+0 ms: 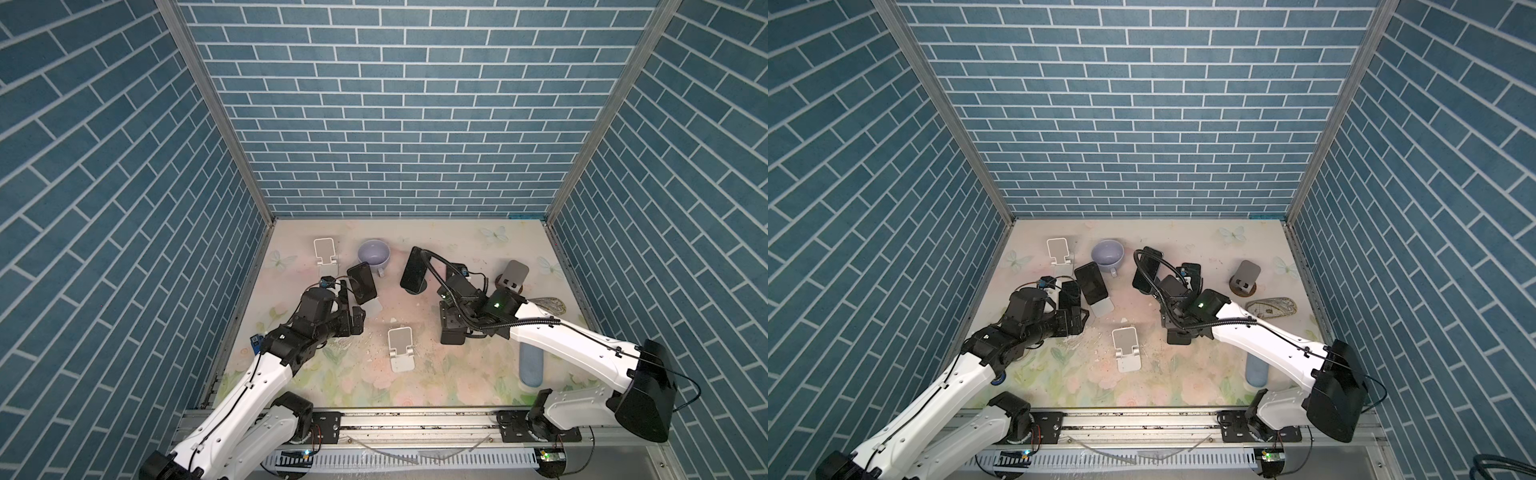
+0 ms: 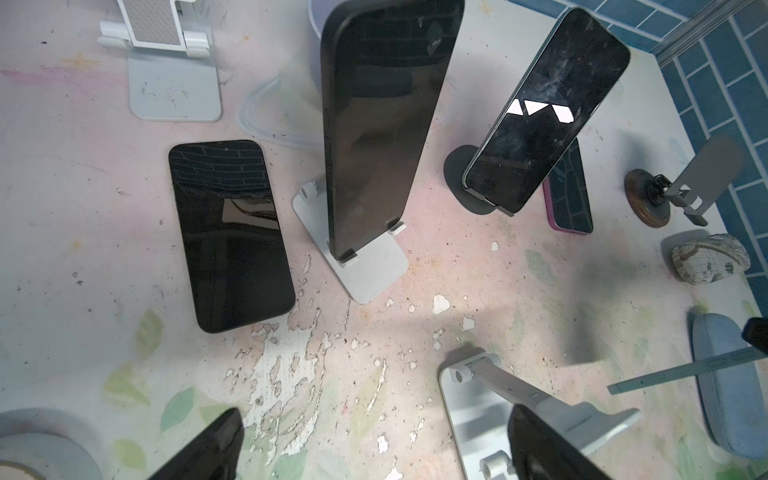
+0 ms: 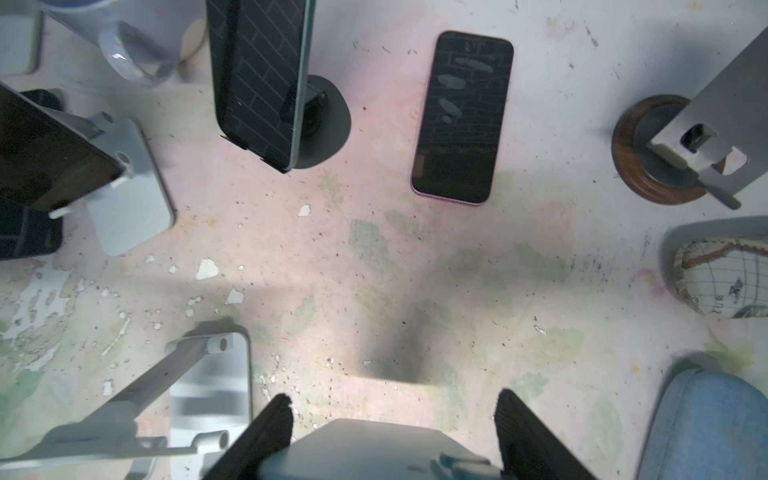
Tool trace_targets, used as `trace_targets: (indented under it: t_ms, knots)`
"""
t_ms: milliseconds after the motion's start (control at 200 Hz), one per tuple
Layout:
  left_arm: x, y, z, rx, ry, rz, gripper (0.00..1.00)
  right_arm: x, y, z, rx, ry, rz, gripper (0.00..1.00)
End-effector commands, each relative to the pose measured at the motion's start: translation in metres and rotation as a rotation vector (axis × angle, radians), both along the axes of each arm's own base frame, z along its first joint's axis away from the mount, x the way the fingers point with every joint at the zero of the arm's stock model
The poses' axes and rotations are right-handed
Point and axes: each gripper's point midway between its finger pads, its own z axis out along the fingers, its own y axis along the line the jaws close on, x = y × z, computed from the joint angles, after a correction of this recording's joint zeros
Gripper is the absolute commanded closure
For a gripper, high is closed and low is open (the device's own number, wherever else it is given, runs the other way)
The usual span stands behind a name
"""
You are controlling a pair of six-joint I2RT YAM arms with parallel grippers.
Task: Remove the phone from the phone stand
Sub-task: 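Lower the phone flat with the right gripper while the left gripper nears the stand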
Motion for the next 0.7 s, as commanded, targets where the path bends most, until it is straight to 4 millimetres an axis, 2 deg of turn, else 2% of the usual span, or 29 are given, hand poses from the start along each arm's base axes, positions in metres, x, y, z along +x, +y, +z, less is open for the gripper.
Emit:
trace_targets:
  t_ms: [0,220,425,695]
  knots:
    - [0.009,-0.006,0.015,-0.003,-0.049,-0.005,0.0,-0.001,-0.005,-0.008,0.046,0.023,-0.036,0.56]
    - [0.012,-0.012,0.024,-0.026,-0.091,-0.02,0.0,0.005,-0.012,-0.029,0.039,0.072,-0.064,0.56]
    - [0.007,-0.007,0.026,-0.028,-0.124,0.0,0.0,0.015,-0.017,-0.043,0.034,0.109,-0.091,0.56]
    - [0.005,-0.01,0.027,-0.053,-0.134,-0.002,0.0,0.028,-0.01,-0.06,0.05,0.154,-0.05,0.56]
